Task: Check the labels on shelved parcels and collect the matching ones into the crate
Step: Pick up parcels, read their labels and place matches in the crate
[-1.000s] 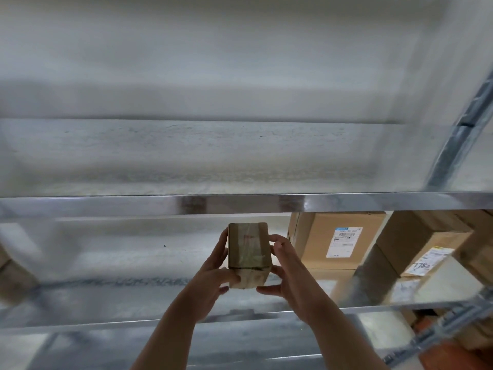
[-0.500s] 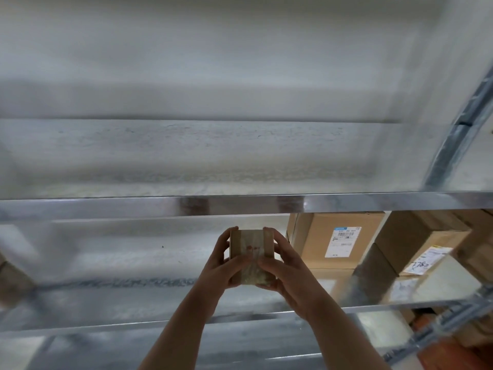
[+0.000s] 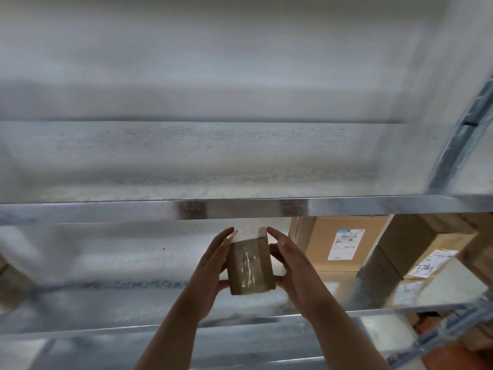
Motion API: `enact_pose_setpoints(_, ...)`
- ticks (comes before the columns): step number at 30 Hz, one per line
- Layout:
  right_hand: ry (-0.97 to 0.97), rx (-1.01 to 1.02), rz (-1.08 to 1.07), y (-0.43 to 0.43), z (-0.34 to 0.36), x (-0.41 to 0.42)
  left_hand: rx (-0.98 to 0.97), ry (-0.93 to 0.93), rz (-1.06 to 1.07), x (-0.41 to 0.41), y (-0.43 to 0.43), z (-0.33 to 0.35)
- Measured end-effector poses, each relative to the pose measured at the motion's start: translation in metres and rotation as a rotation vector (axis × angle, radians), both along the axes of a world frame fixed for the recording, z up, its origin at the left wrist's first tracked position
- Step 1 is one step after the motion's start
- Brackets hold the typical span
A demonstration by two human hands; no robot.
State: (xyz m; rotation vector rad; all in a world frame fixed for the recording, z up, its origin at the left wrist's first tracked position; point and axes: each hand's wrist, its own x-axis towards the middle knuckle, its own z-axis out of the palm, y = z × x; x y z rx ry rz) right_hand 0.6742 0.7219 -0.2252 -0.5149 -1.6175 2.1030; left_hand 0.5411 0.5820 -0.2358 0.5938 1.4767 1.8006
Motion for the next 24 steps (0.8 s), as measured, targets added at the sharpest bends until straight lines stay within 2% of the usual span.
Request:
enact_pose_setpoints(6, -0.023, 0.085, -0.035, 0.0, 0.004, -0.008, -0.037, -0.094, 0.04, 0.001, 0.002, 0.009)
enact_pose_setpoints(9, -0.026, 0.118, 0.037, -0.001, 0.008, -0.006, -0.026, -0.128, 0.045, -0.004, 0.001, 0.01)
enact_pose_setpoints(13, -0.085, 0.177, 0.09, -0.001, 0.007, -0.002, -0.003, -0.094, -0.005, -0.011, -0.003, 0.005)
enact_pose_setpoints(17, -0.141, 0.225, 0.064, 0.001, 0.002, -0.003, 0.001, 0.025, 0.005, -0.018, -0.007, -0.007)
enact_pose_setpoints(21, -0.121, 0.146, 0.074, 0.0, -0.002, -0.001, 0.045, 0.12, -0.027, -0.012, -0.008, -0.009)
enact_pose_setpoints(24, -0.087, 0.028, 0.117, -0.001, -0.005, 0.001, 0.105, 0.083, 0.013, -0.006, -0.007, -0.004)
